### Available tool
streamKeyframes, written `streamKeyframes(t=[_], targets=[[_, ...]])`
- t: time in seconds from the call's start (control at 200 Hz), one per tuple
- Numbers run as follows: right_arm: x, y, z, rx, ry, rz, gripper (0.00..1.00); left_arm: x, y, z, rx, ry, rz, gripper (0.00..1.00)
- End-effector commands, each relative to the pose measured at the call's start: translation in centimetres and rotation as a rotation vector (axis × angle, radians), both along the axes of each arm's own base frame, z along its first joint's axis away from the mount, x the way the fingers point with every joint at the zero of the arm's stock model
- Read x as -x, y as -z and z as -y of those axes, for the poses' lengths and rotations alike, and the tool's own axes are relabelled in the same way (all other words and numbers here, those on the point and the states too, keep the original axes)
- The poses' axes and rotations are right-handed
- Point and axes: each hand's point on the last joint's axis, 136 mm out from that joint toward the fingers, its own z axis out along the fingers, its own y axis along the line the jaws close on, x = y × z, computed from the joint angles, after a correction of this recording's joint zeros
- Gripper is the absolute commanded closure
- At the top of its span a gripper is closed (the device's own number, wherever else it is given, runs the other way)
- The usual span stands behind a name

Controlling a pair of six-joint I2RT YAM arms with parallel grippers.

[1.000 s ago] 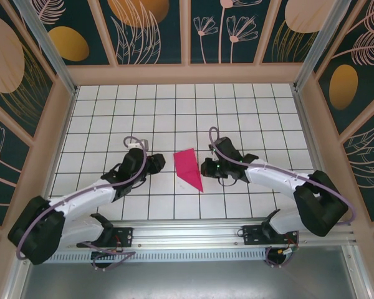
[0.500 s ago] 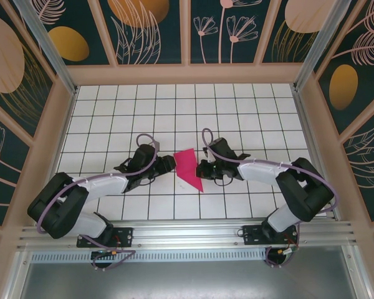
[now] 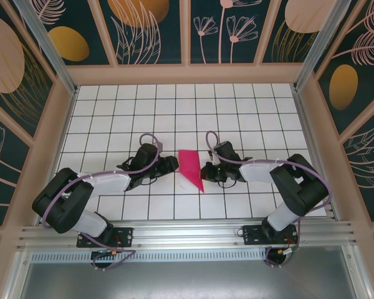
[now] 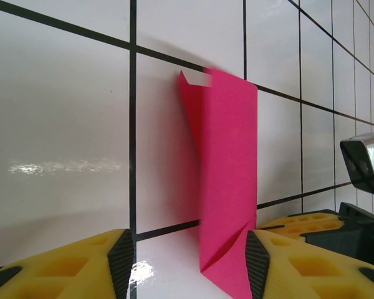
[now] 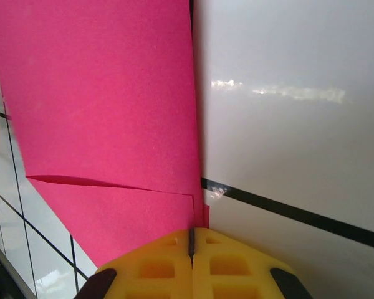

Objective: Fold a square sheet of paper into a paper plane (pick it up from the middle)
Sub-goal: Fold the wing for the fifth time at the center of the table.

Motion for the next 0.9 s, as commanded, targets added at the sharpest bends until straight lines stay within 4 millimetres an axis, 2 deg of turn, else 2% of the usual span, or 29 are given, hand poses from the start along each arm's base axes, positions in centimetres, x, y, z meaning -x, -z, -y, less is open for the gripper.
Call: streamKeyframes(t=[0.0,0.115,0.4,0.896], targets=[[0.2,1.0,0.4,0.006,0.007,-0.014,0.95,-0.7,-1.1,1.0,0.045,0.008,0.015,0.46],[0.3,1.3,0.5,0.008,0.014,-0.019,0.95,-0.7,-1.4,1.5,0.077,0.020,0.012,0.43],[0.4,1.7,0.9,0.024,0.027,-0.025,0.95,-0.6,-0.6,3.0,0.138,0.041,-0.042,0.41],[0.5,2.5,1.4,0.044,0.045,-0.031,0.95,0.5,-0.8,7.0,0.269,0.138,-0.079,0.44]])
